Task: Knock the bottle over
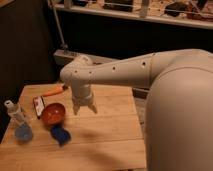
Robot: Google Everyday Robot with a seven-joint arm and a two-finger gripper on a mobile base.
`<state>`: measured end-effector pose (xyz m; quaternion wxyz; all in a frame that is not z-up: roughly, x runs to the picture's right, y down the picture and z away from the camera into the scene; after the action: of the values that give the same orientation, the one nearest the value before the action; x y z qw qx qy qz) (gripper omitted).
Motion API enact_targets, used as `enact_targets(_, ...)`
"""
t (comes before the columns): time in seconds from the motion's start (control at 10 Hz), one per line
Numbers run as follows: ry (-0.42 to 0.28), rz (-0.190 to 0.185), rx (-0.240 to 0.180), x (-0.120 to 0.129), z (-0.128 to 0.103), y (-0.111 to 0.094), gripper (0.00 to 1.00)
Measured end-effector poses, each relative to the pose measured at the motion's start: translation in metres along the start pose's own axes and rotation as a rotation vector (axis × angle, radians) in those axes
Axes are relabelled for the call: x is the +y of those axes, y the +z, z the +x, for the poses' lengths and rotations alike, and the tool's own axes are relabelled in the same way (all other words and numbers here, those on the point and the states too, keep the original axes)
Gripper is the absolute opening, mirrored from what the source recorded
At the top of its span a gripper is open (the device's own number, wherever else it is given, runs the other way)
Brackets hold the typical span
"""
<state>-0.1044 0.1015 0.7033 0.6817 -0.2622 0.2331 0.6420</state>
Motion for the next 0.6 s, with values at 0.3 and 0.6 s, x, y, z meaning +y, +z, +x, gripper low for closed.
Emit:
enact_targets(0.3,-0.002,0.003,-0.004,0.0,-0.001,0.0,0.65)
enact_targets(0.6,-0.02,0.04,-0.073,0.003,-0.03,-0.006,0.65)
